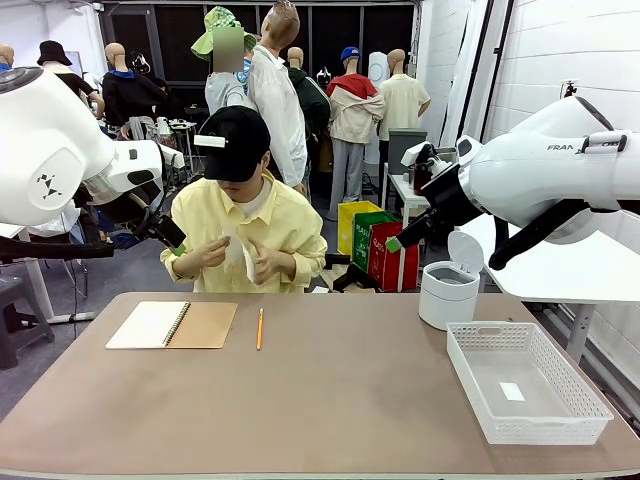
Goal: Sort the paper based on its condition.
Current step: If a person hands you a paper, place it in the Organizing basket , and if it's crumpled, put it in the Trash can.
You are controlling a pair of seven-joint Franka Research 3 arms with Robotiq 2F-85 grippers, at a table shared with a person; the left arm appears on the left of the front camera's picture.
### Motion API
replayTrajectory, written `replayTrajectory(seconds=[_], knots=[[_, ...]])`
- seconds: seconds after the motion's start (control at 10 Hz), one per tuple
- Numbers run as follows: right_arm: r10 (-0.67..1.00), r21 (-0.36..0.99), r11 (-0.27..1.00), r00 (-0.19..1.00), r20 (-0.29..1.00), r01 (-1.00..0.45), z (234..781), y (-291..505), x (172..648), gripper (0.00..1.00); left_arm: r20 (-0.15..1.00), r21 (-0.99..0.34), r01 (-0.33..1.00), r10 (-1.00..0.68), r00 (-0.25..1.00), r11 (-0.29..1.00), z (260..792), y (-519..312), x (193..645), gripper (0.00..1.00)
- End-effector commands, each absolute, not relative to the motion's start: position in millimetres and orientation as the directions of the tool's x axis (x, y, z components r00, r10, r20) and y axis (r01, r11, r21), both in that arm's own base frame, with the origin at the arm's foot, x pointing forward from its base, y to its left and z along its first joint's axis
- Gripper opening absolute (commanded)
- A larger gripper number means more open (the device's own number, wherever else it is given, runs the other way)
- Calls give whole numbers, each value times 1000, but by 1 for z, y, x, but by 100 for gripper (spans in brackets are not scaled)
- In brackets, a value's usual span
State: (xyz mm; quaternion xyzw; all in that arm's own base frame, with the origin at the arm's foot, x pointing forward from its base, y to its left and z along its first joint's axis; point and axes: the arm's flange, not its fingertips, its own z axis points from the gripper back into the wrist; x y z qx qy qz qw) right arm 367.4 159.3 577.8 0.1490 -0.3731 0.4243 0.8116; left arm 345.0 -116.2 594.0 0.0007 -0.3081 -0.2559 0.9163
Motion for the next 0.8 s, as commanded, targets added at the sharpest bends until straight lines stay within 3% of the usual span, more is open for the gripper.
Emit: replayTrajectory(seconds=[0.0, 0.7], knots=[[580, -73, 593, 363, 729, -802, 577, 160, 367, 100, 559, 156, 471, -471, 683, 868, 594, -116, 344, 100], [580, -73, 593, 363, 729, -802, 577, 160, 367, 100, 559, 156, 471, -471, 683, 868, 594, -116, 344, 100]])
